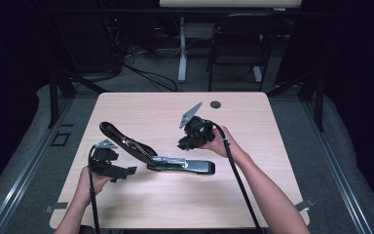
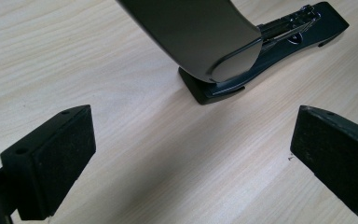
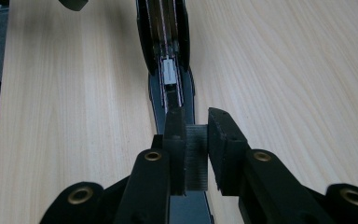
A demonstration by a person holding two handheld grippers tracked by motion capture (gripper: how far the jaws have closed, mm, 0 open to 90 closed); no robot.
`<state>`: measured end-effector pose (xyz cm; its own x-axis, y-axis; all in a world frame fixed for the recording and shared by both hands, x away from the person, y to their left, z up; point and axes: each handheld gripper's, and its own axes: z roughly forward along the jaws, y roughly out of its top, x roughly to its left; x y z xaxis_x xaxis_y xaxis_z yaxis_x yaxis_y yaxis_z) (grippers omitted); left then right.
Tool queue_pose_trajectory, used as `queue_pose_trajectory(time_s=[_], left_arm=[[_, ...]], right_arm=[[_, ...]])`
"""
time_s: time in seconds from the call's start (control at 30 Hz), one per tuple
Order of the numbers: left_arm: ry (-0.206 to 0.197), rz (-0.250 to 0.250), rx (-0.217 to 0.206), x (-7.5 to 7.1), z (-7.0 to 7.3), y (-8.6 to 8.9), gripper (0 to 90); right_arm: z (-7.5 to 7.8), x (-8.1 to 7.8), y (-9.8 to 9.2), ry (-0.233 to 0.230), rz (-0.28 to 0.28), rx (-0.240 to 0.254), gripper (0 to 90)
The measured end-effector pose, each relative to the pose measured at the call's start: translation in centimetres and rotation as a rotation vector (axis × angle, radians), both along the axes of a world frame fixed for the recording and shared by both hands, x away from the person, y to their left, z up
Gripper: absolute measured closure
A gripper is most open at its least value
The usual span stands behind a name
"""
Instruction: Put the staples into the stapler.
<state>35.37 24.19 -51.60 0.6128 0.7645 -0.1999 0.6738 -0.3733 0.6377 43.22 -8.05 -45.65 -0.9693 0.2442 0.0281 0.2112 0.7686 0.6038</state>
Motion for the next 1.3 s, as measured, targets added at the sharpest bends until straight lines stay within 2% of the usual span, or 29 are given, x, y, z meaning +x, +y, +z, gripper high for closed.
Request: queue_pose_trajectory(time_s=[0.63,1.3], left_arm=[[0.004,-0.005,0.004,0.0,0.0,-0.1,0.0],[0.013,-0.015,0.013,0.1,-0.1,-0.2,0.0]], right_arm=[[-1.4,0.3,1.9,0.019,0.051,-0.007,77.9],[-4.5,0.3,3.0,0.052,0.076,-0.033,77.9]])
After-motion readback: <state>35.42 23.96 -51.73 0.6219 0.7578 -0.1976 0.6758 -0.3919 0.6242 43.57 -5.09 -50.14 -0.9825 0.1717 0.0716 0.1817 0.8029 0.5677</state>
